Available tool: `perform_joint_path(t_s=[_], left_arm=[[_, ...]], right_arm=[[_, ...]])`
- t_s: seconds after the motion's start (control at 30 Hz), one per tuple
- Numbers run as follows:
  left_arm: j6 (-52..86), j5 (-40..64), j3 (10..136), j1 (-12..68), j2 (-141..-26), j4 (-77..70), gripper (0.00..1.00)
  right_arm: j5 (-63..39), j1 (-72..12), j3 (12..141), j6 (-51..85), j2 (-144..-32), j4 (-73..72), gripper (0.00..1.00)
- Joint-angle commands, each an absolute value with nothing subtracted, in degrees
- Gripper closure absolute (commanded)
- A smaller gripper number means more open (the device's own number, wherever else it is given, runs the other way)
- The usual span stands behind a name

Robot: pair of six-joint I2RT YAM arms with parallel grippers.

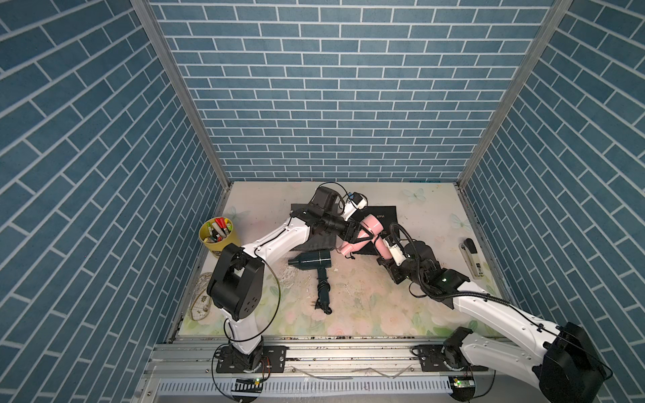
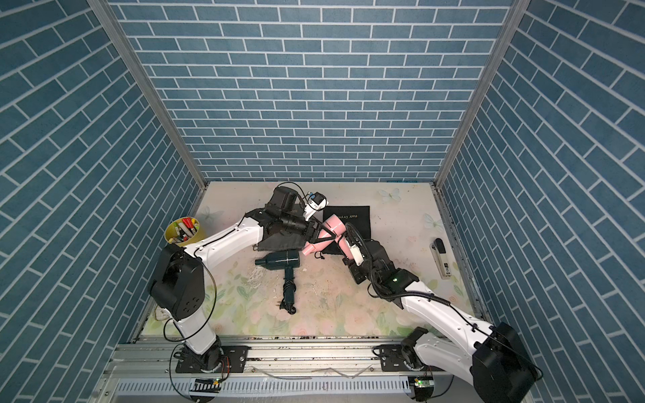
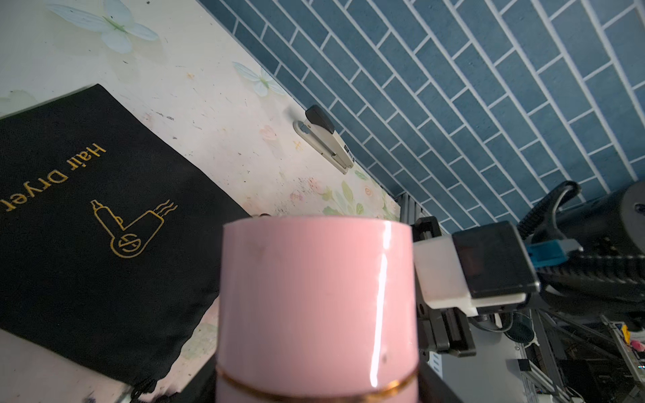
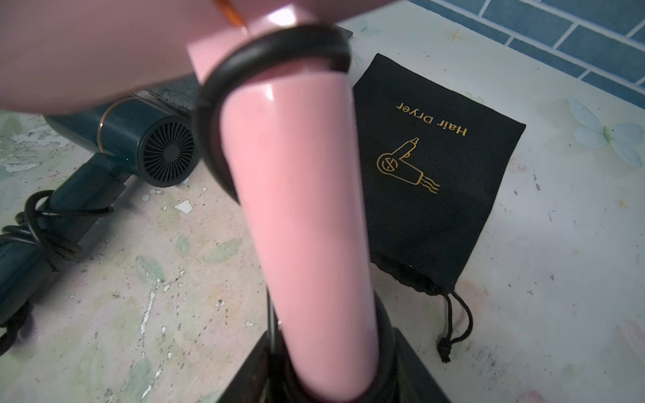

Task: Pack away hair dryers
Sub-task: Fold the hair dryer.

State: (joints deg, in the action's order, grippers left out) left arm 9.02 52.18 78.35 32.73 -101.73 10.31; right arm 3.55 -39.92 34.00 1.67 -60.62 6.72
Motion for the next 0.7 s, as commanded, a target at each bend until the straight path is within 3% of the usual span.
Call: perform_joint_path(t_s=[0.0, 0.2, 0.67], left_arm=[[16.95, 57.25, 77.31, 33.56, -99.57, -5.2, 0.82], [23.76, 55.12, 73.34, 34.49, -99.42, -16.4, 0.87], [30.31, 44.21, 66.76, 39.29, -98.46, -33.38, 0.91]], right_arm=[[-3.07, -40.73, 34.03, 3.72, -60.61, 0.79, 0.61], [-6.94, -40.72, 33.88, 7.41, -60.39, -2.82, 0.71], [-10.91, -42.78, 33.8, 18.3, -59.87, -14.83, 0.78]])
